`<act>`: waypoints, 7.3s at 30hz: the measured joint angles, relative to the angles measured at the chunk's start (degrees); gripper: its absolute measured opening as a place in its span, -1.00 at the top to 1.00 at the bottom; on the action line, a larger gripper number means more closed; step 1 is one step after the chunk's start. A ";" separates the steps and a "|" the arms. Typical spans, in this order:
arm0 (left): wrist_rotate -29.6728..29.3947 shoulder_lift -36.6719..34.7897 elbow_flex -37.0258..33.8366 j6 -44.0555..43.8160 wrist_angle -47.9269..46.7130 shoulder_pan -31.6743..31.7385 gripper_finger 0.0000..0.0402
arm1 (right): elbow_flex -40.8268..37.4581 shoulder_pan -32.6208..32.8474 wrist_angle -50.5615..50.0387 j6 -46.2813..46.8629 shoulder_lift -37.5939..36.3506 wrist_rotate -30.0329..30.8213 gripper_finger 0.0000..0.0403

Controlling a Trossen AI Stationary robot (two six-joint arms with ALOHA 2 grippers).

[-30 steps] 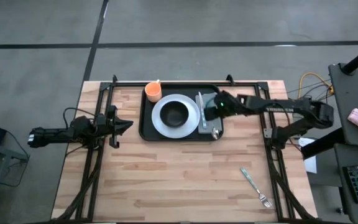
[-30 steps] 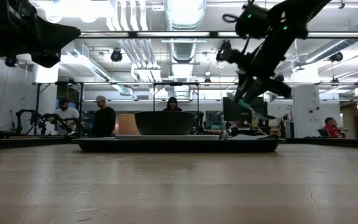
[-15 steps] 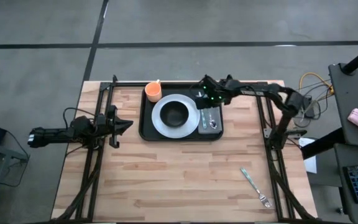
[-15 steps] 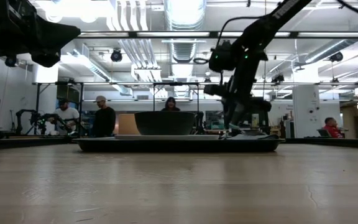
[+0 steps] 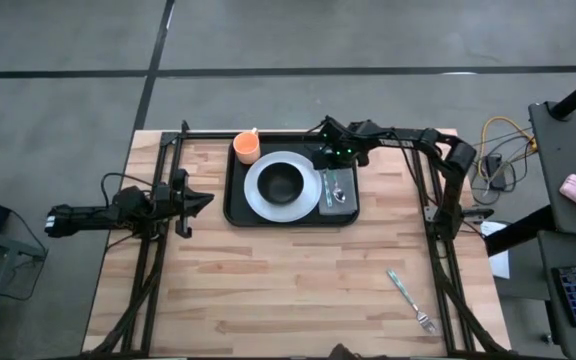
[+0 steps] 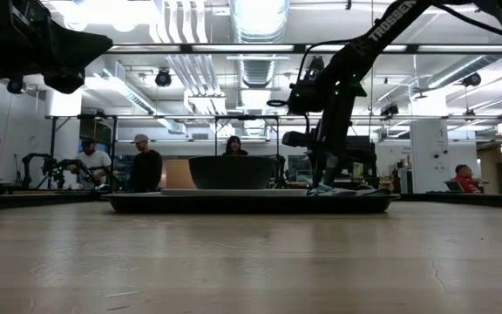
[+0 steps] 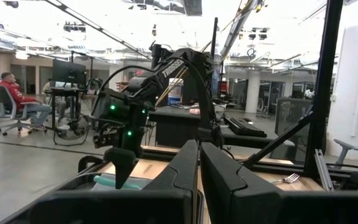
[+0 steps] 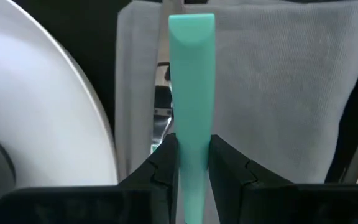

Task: Set up tray
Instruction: Put the green spoon on the gray napkin to the right of the green patterned knife, then put the green patterned fork on the gray napkin to the right of the green spoon

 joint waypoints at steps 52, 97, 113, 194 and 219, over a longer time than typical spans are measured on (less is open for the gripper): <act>0.02 0.00 0.00 0.00 0.21 -0.01 1.00 | -9.80 64.26 -30.45 36.35 -32.97 -1.44 0.05; 0.02 0.01 0.00 0.00 -0.09 0.00 0.99 | -41.55 78.71 4.62 64.00 -30.67 -1.78 -0.10; -0.02 0.01 0.00 0.01 -0.07 0.01 0.99 | -42.69 78.65 3.53 62.51 -30.63 -3.65 0.66; -0.09 0.01 0.00 0.02 0.00 0.01 1.00 | 4.49 -7.56 -11.08 -14.03 -2.01 -8.97 0.86; -0.22 0.01 0.00 0.02 0.26 0.00 1.00 | 9.64 -7.48 -16.05 -12.09 5.98 -7.42 0.46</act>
